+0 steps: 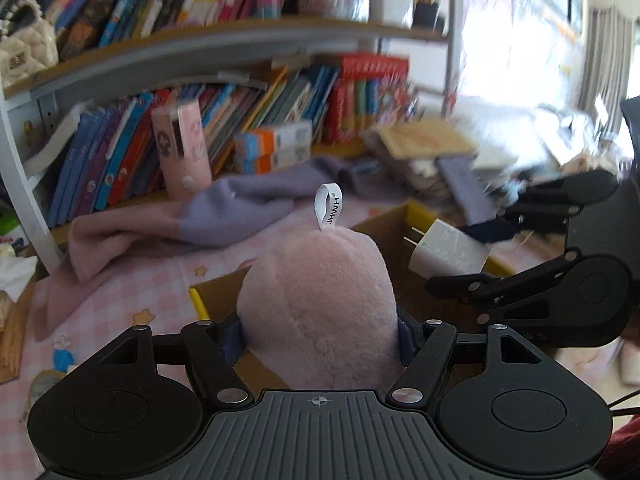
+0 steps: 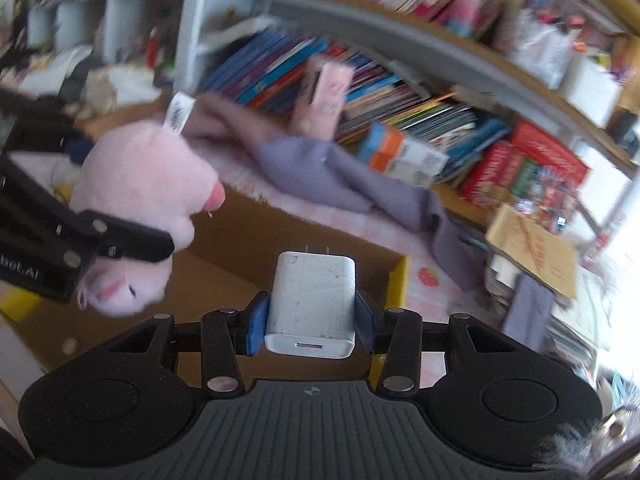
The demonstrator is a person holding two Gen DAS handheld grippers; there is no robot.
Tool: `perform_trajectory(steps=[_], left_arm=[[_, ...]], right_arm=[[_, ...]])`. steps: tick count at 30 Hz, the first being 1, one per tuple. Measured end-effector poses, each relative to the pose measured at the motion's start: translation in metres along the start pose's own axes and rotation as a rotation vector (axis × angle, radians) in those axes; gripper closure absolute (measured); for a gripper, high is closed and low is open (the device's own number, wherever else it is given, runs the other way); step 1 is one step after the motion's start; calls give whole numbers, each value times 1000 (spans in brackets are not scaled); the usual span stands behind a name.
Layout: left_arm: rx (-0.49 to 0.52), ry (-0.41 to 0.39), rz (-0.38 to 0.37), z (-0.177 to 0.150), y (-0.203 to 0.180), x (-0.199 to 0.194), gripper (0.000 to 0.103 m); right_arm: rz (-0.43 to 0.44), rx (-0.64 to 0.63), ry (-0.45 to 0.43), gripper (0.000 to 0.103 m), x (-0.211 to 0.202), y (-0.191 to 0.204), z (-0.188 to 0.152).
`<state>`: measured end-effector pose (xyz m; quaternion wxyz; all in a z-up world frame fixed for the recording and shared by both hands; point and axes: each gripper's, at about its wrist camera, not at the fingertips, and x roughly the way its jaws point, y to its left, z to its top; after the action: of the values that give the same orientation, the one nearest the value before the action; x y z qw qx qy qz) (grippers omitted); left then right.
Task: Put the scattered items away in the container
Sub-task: 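Release the plush toy with left tool while right tool drops charger into box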
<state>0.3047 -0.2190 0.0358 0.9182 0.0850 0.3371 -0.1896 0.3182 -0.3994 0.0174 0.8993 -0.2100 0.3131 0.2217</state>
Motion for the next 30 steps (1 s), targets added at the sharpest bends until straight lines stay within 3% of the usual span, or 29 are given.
perform_trajectory(steps=[5, 10, 17, 18, 19, 20, 27, 30], left_arm=[[75, 139, 47, -4, 2, 44, 32], [175, 196, 68, -9, -11, 63, 31], [202, 227, 91, -7, -19, 73, 25], [212, 231, 98, -7, -20, 73, 22], [222, 229, 107, -7, -22, 74, 20], [232, 223, 120, -7, -24, 73, 17], [244, 169, 214, -8, -28, 66, 13], [199, 127, 240, -3, -26, 56, 13]], right_arm=[[82, -204, 95, 61, 49, 6, 3], [117, -371, 149, 61, 74, 17, 1], [151, -356, 173, 61, 77, 8, 4], [150, -358, 168, 59, 76, 8, 4], [146, -362, 159, 50, 74, 9, 4], [139, -369, 146, 44, 72, 11, 4], [115, -353, 106, 44, 65, 9, 6], [89, -305, 83, 42, 60, 5, 11]])
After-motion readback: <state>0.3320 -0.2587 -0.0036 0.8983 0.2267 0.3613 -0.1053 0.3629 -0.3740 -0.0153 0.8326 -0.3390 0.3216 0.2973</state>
